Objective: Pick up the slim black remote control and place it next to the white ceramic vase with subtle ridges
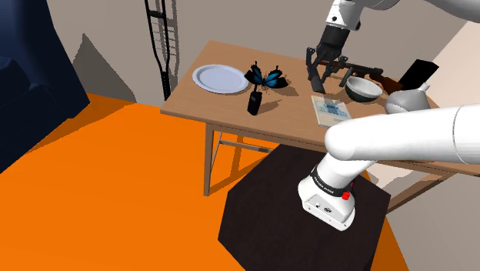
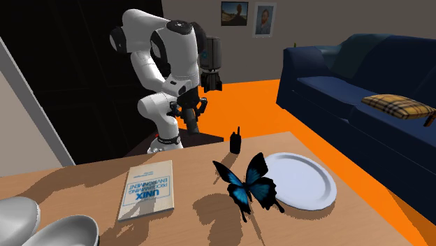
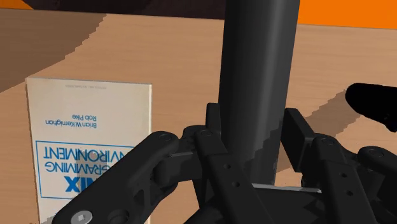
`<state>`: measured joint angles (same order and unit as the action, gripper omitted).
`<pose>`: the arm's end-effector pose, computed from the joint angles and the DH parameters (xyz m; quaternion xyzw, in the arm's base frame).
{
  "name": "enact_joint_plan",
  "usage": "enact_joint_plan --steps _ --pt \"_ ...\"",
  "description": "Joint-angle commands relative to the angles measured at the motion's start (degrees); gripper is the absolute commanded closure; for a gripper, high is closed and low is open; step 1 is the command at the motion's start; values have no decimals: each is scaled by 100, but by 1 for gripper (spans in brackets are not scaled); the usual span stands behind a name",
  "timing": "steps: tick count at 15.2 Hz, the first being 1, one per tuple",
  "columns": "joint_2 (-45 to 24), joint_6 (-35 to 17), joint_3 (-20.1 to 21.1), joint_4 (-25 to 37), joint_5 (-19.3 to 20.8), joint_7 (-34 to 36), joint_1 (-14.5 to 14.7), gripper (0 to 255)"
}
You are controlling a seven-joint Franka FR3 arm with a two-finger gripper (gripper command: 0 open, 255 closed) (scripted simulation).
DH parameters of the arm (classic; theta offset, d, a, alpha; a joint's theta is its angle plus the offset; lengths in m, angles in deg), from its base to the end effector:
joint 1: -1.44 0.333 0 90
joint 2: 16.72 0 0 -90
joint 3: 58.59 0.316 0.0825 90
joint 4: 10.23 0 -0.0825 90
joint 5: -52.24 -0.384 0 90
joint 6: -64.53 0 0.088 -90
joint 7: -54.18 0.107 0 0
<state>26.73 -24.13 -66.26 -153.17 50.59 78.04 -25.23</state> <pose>0.2482 -0.1726 0.5138 -0.8783 0.4643 0.0919 0.0670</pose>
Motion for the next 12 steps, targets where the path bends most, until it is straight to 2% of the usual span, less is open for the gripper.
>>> enact_joint_plan --steps 1,10,12 --pt "-14 152 6 165 -7 12 5 255" --pt "-121 794 32 917 -45 70 34 255" --pt "53 908 -182 845 167 -173 -72 255"
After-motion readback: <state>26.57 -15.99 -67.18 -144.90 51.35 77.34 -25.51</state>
